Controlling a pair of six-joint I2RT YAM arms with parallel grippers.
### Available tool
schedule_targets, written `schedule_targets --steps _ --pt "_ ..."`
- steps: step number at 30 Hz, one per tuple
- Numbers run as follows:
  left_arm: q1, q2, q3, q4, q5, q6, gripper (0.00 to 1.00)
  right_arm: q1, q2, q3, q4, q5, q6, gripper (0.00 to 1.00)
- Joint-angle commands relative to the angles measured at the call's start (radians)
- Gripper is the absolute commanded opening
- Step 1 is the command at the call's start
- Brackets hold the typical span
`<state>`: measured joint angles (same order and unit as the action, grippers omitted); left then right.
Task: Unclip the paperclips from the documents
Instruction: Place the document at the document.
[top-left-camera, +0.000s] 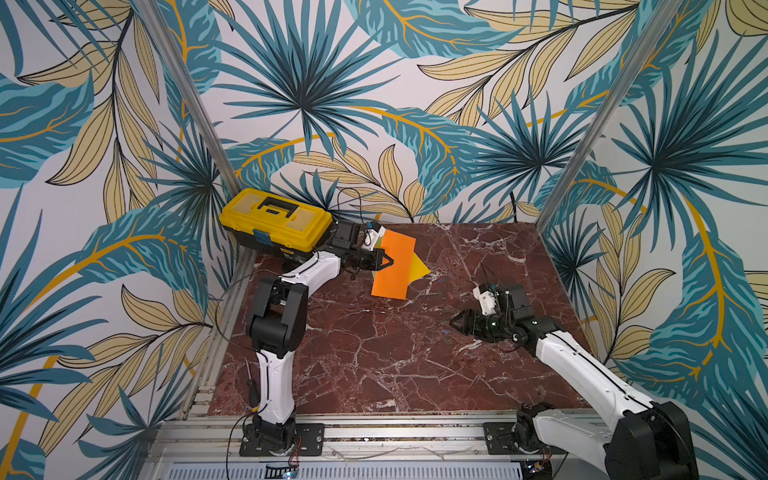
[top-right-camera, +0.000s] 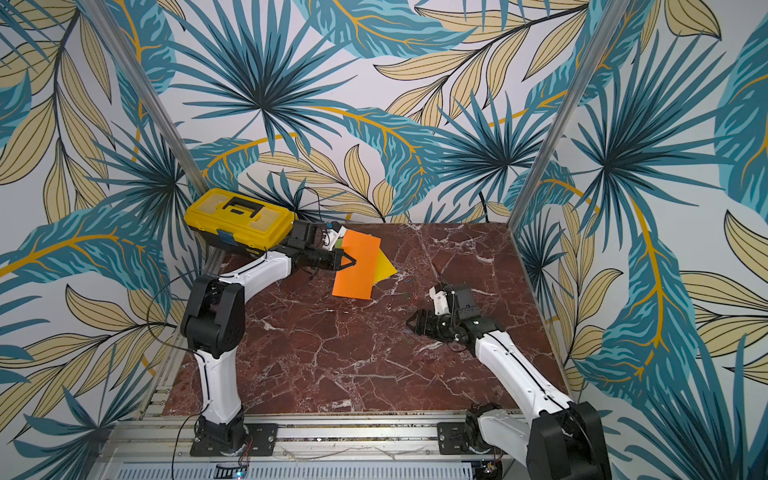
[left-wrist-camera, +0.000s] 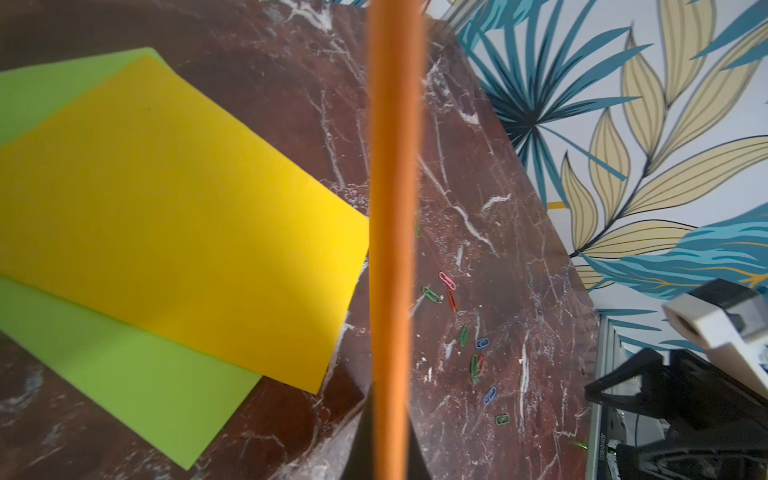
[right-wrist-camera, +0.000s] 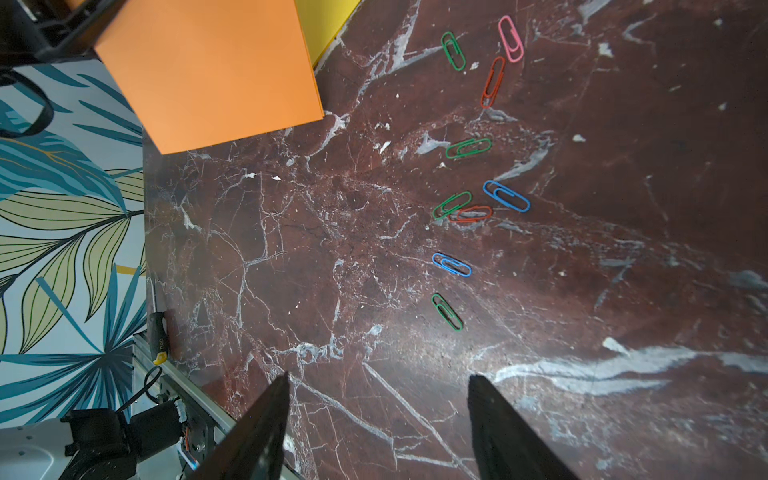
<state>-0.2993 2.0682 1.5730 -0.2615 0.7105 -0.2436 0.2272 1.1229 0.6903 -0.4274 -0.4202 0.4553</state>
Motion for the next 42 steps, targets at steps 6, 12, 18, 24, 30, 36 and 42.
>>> schedule_targets --steps 6,12,18,24,30,36,42 --pt "0.034 0.167 0.209 -0.173 -0.105 -0.004 0.0 0.004 -0.033 0.012 -0.043 -0.007 -0.02 0.69" --pt "0.051 0.198 0.21 -0.186 -0.174 -0.025 0.0 0.004 -0.04 0.008 -0.045 -0.004 -0.02 0.69" --pt "0.053 0.191 0.178 -0.192 -0.224 -0.019 0.04 0.004 -0.029 0.012 -0.039 -0.008 -0.025 0.69" --pt "0.053 0.155 0.109 -0.193 -0.291 -0.016 0.3 0.005 -0.029 0.002 -0.03 -0.009 -0.026 0.69" --pt "0.052 0.088 0.04 -0.19 -0.397 -0.016 0.55 0.005 -0.031 -0.003 -0.025 -0.01 -0.029 0.7" --pt "0.052 -0.01 -0.049 -0.135 -0.478 -0.003 0.71 0.004 -0.027 0.001 -0.021 -0.003 -0.04 0.7" --pt "0.049 -0.12 -0.159 -0.052 -0.508 0.013 0.79 0.004 -0.012 0.018 -0.014 0.025 -0.069 0.7"
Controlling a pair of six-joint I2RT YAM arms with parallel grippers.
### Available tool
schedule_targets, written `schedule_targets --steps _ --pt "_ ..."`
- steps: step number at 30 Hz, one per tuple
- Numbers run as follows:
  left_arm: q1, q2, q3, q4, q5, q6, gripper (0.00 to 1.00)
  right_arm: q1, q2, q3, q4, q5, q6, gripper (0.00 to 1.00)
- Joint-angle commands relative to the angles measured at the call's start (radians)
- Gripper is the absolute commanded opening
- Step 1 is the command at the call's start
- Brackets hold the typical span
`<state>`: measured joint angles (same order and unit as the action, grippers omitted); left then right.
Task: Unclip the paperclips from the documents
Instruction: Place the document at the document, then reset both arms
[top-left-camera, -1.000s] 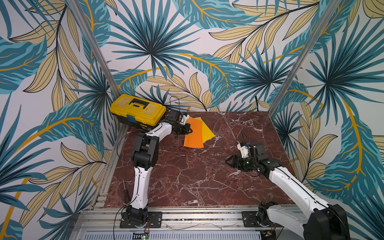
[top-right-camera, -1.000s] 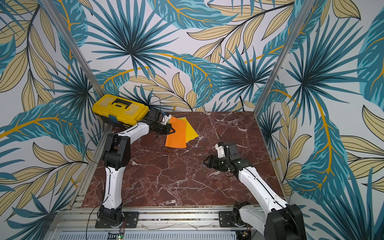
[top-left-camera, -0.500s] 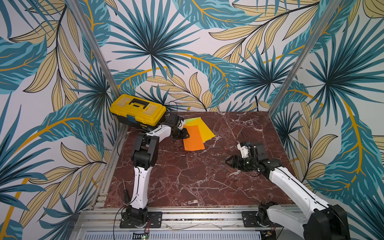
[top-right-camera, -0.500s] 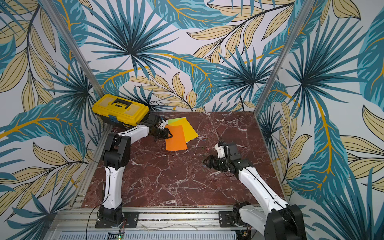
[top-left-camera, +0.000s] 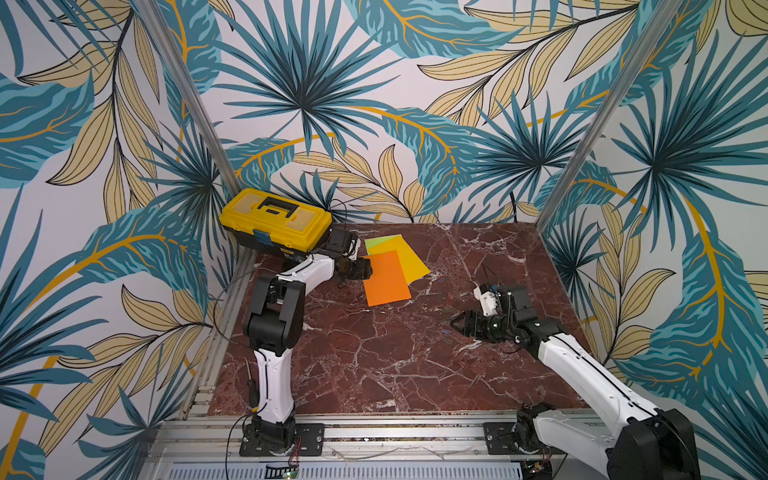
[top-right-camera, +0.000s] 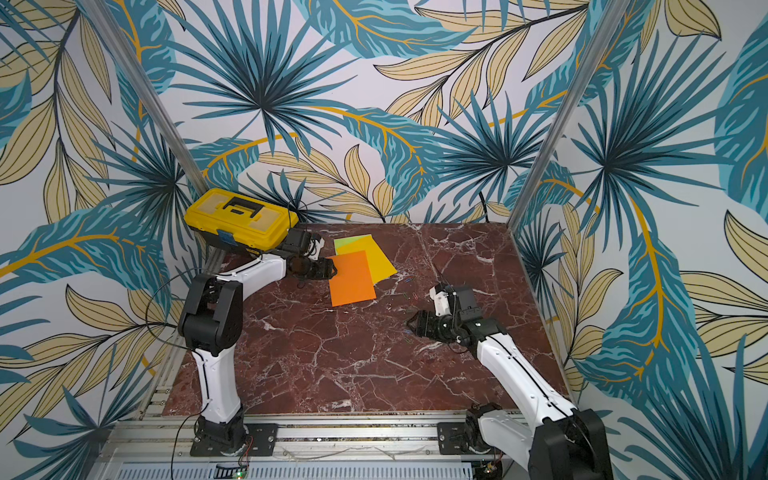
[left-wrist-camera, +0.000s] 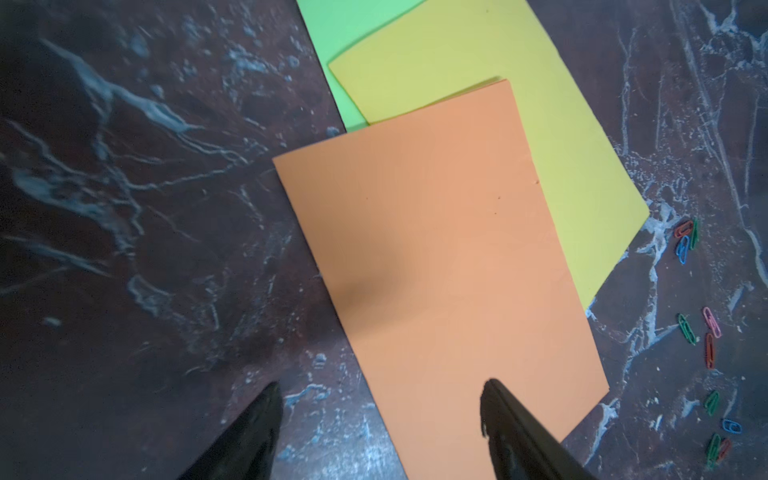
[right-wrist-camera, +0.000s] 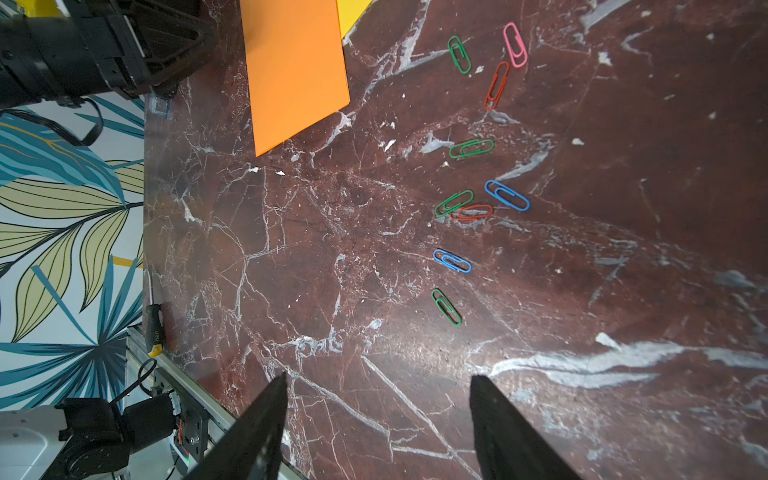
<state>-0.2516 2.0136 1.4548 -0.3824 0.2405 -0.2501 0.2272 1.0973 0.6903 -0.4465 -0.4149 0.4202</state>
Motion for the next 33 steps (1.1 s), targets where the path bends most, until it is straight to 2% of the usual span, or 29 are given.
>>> schedule_targets --steps 1,4,11,21,28,33 --pt "0.0 -0.094 -0.07 0.095 -0.047 0.025 0.81 0.004 0.019 0.024 0.005 0.03 -0.043 0.71" --pt "-0.008 -0.172 -0.151 0.171 -0.072 0.053 0.86 0.004 0.04 0.047 0.01 0.058 -0.073 0.73" --pt "-0.018 -0.371 -0.354 0.312 -0.118 0.113 0.89 -0.004 0.11 0.124 0.037 0.121 -0.15 0.81" --pt "-0.017 -0.651 -0.633 0.437 -0.234 0.122 0.91 -0.045 0.169 0.161 0.157 0.245 -0.235 1.0" --pt "-0.016 -0.803 -0.796 0.54 -0.342 0.122 0.9 -0.12 0.191 0.129 0.268 0.347 -0.252 1.0" --pt "-0.015 -0.872 -0.873 0.614 -0.413 0.152 0.9 -0.16 0.182 0.056 0.389 0.515 -0.266 0.99"
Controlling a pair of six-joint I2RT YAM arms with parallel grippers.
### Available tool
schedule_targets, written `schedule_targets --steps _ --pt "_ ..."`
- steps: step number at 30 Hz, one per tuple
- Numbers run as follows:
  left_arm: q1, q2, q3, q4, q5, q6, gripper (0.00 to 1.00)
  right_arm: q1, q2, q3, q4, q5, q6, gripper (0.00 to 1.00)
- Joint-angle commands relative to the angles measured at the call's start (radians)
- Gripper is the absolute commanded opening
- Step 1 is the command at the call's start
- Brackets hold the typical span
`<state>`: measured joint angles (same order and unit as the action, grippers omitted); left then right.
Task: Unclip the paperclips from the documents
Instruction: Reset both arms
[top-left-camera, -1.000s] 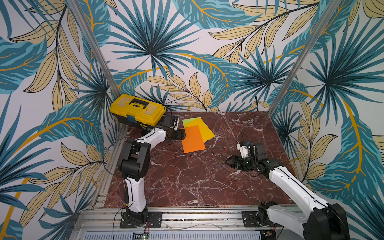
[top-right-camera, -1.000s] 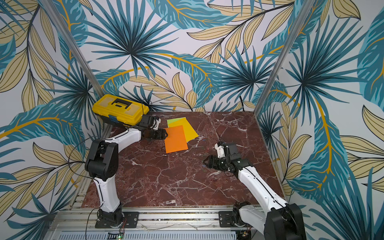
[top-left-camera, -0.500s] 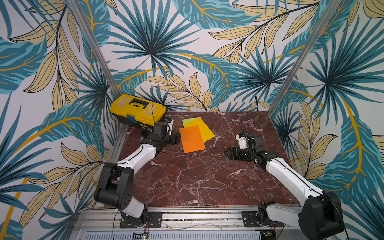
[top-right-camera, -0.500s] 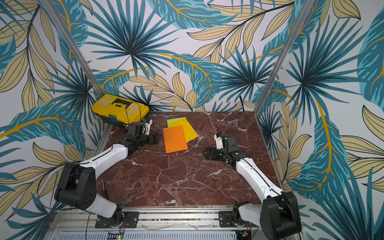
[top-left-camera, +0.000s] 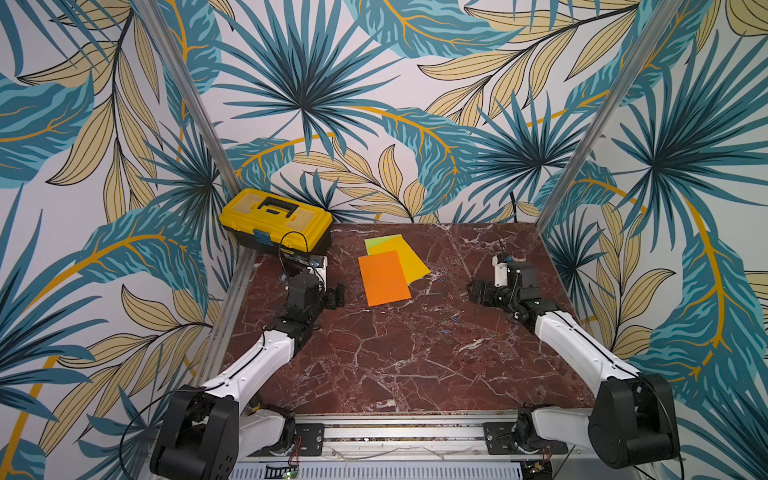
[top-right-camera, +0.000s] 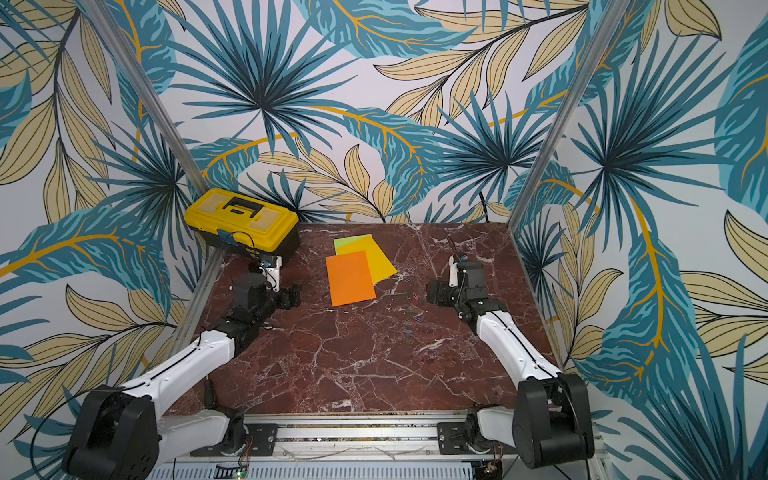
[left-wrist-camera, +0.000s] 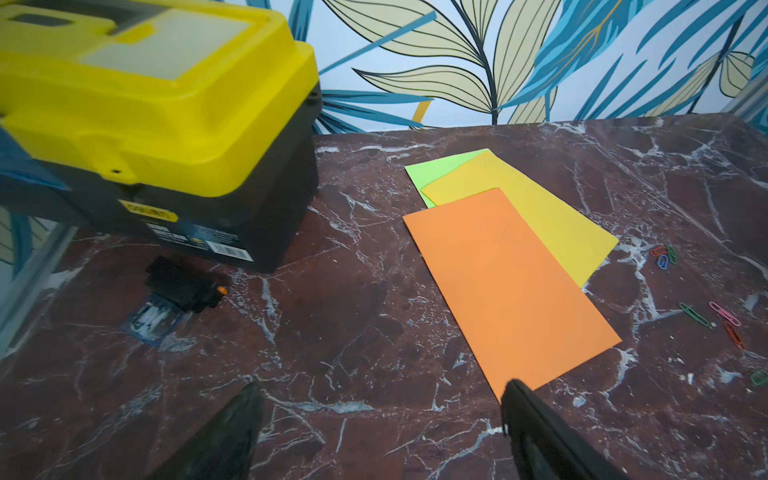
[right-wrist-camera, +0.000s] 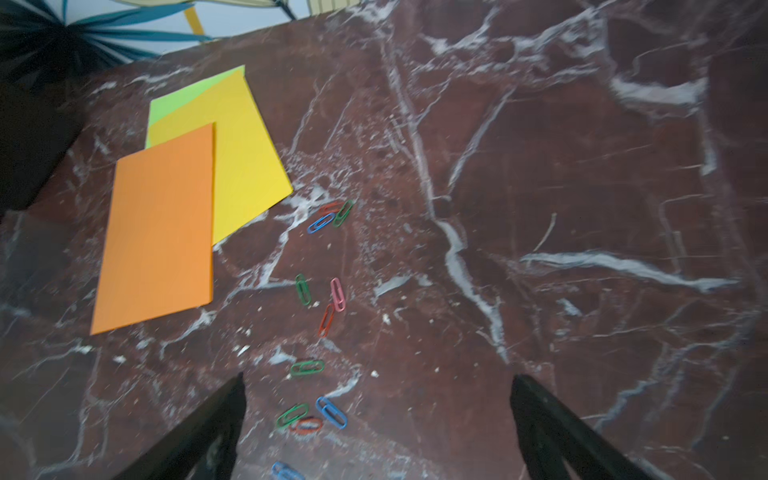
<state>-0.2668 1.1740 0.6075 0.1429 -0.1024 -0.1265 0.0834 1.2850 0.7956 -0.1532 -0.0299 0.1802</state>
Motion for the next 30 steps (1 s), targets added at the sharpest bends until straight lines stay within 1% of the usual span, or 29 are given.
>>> schedule_targets --steps 1,3,7,13,19,24,28,30 --pt "0.0 -0.039 -0.038 0.104 -0.077 0.038 0.9 -0.022 -0.006 -0.062 0.114 0.158 -0.027 1.0" --pt "0.001 -0.059 -0.067 0.144 -0.107 0.054 0.9 -0.038 -0.003 -0.085 0.159 0.194 -0.032 0.99" --pt "0.011 -0.083 -0.121 0.215 -0.159 0.072 0.9 -0.062 0.02 -0.115 0.24 0.228 -0.049 0.99" --pt "0.017 -0.073 -0.178 0.277 -0.227 0.112 0.9 -0.072 0.034 -0.229 0.486 0.261 -0.097 1.0" --pt "0.028 -0.045 -0.288 0.515 -0.269 0.183 0.88 -0.08 0.088 -0.276 0.637 0.253 -0.121 1.0" --pt "0.076 0.025 -0.283 0.605 -0.261 0.196 0.88 -0.082 0.096 -0.302 0.716 0.266 -0.144 1.0" --pt "0.11 0.088 -0.26 0.642 -0.234 0.215 0.88 -0.083 0.129 -0.366 0.874 0.264 -0.155 1.0" --pt "0.115 0.102 -0.248 0.636 -0.251 0.208 0.88 -0.083 0.15 -0.384 0.924 0.257 -0.157 0.99"
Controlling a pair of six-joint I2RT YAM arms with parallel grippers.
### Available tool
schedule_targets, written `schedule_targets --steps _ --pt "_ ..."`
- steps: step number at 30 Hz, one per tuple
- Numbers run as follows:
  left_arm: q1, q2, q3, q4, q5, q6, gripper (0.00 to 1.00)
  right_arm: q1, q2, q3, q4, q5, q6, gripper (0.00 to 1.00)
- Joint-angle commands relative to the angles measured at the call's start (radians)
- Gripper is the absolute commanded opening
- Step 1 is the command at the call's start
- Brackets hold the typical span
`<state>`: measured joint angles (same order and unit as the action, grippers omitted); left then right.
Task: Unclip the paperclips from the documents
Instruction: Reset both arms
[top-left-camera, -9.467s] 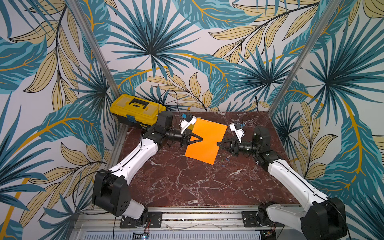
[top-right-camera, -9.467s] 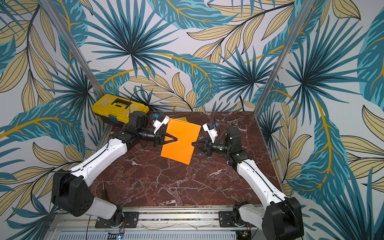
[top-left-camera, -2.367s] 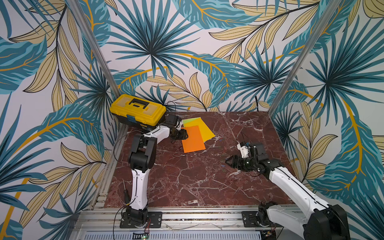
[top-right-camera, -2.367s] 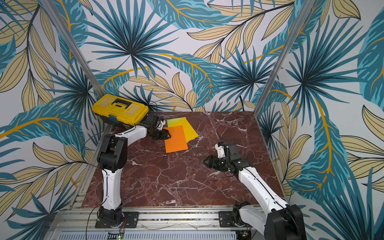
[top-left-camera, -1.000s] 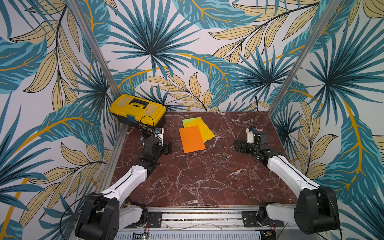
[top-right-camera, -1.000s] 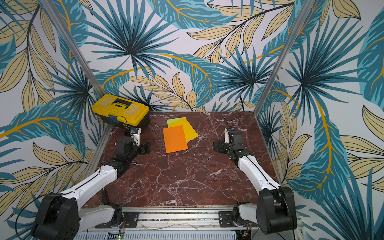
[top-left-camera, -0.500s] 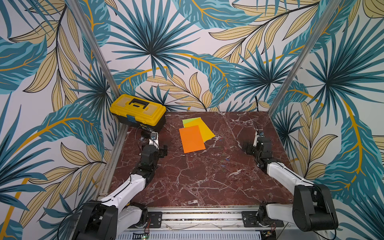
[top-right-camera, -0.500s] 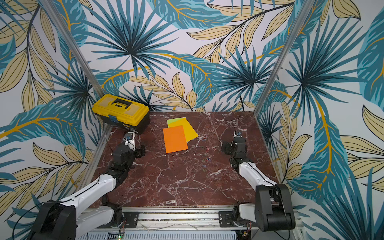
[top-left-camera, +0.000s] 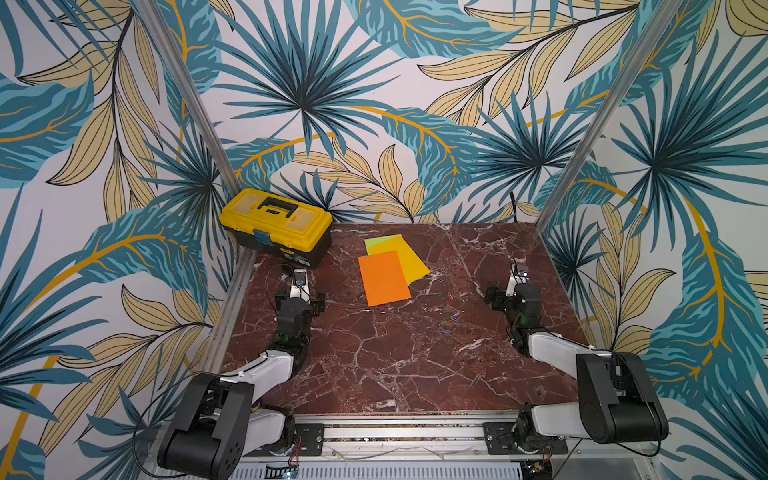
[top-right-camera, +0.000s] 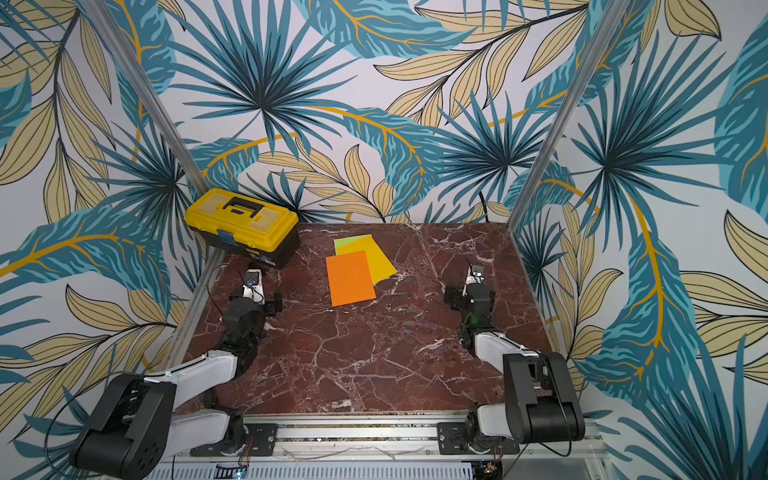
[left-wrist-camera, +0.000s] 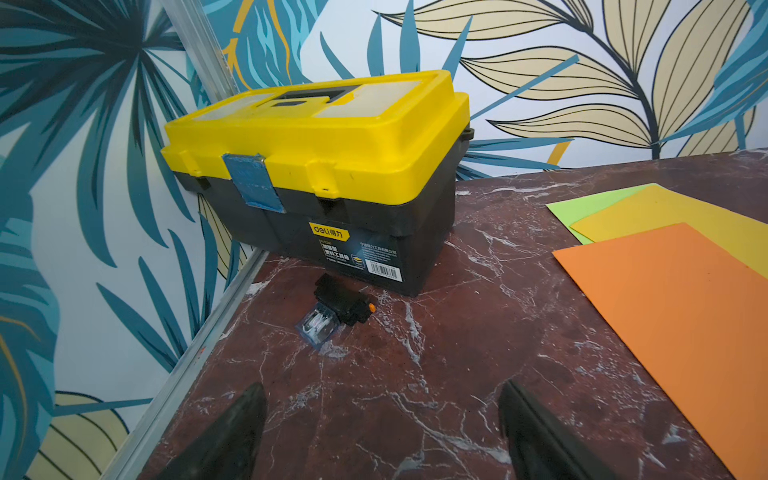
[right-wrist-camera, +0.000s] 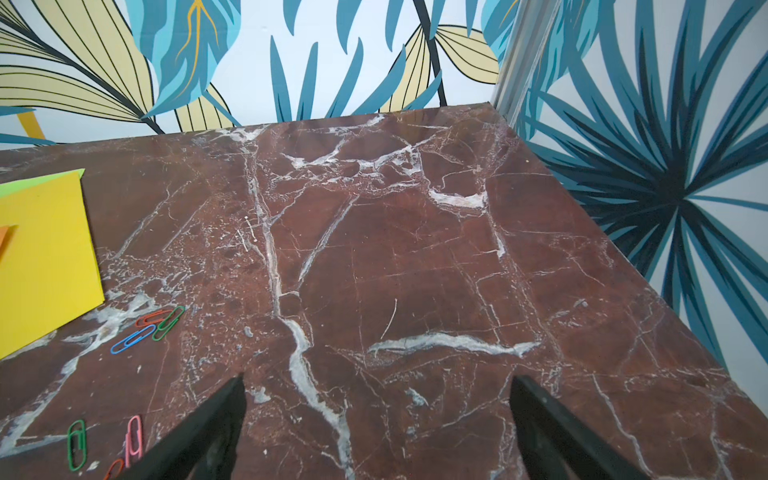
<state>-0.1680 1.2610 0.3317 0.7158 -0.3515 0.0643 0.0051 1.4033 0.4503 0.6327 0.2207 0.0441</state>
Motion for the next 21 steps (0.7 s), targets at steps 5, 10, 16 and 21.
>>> schedule_targets --steps 5,10,16,21 --pt "0.028 0.051 0.001 0.095 0.027 -0.005 0.88 -0.005 0.079 -0.077 0.25 -0.01 -0.039 0.99" --pt "0.028 0.112 0.009 0.127 0.019 -0.007 0.88 -0.005 0.069 -0.09 0.255 -0.042 -0.049 1.0" --pt "0.03 0.144 -0.006 0.178 0.003 -0.01 0.88 -0.005 0.062 -0.111 0.29 -0.011 -0.037 1.0" --pt "0.031 0.175 -0.027 0.249 -0.004 -0.011 0.88 -0.004 0.056 -0.145 0.349 0.005 -0.035 1.0"
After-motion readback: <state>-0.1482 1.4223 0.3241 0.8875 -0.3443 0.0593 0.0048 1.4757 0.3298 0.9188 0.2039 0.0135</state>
